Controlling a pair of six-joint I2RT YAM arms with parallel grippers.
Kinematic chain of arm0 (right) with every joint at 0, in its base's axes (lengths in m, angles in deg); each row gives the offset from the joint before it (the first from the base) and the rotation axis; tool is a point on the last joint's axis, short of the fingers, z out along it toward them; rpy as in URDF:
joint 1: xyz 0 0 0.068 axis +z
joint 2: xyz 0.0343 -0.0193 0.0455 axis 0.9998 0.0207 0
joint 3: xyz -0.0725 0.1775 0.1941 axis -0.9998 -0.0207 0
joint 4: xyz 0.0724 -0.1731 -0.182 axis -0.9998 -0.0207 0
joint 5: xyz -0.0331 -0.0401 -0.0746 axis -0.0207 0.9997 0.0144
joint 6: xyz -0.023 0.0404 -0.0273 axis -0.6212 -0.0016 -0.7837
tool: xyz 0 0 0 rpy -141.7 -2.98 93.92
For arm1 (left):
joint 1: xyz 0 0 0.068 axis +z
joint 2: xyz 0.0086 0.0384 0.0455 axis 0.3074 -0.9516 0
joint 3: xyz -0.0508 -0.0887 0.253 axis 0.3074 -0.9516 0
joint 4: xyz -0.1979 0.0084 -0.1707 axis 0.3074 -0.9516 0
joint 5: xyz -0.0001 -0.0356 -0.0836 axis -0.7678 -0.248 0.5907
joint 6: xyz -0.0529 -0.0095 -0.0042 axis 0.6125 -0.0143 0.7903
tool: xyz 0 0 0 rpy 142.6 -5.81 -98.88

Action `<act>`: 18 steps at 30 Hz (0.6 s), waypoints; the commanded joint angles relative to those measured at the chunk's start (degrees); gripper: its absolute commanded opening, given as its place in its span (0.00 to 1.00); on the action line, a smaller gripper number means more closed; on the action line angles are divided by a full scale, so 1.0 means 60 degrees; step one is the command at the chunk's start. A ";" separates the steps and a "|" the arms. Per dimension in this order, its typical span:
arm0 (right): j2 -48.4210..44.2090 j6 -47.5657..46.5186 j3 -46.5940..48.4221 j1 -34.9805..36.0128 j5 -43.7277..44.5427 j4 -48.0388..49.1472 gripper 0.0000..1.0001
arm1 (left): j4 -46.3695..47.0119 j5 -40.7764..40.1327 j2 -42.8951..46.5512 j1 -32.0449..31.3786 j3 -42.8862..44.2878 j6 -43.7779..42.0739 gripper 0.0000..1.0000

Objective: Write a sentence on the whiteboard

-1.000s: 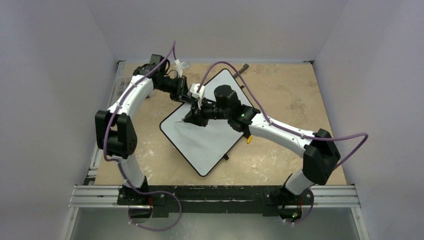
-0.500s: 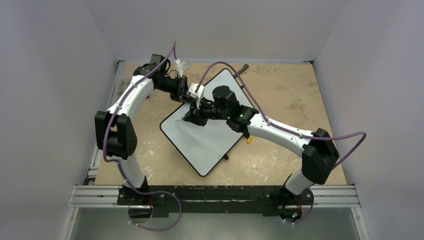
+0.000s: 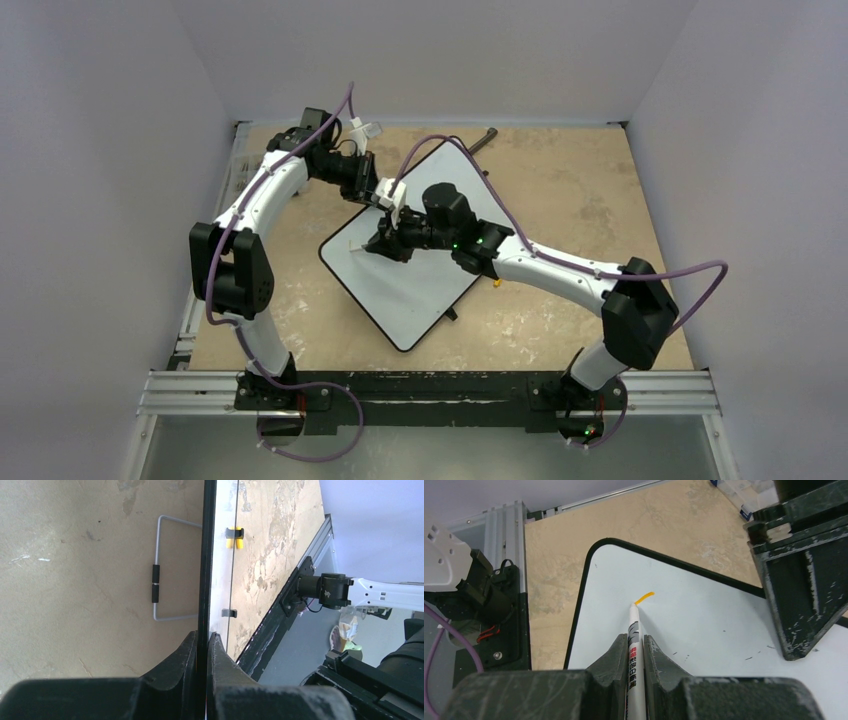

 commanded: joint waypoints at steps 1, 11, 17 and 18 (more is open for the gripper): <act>-0.0180 0.0094 -0.0587 0.0131 0.0411 0.0140 0.00 | 0.0054 -0.1561 0.0185 -0.0174 0.0146 -0.0082 0.00; -0.0449 0.0173 -0.1144 0.0439 0.0676 0.0157 0.00 | 0.0057 -0.1558 0.0192 -0.0173 0.0168 -0.0066 0.00; -0.0569 0.0165 -0.0741 0.0576 0.0572 -0.0113 0.00 | 0.0056 -0.1550 0.0185 -0.0174 0.0154 -0.0081 0.00; -0.0638 0.0172 -0.0695 0.0578 0.0498 -0.0107 0.00 | 0.0040 -0.1558 0.0191 -0.0174 0.0154 -0.0082 0.00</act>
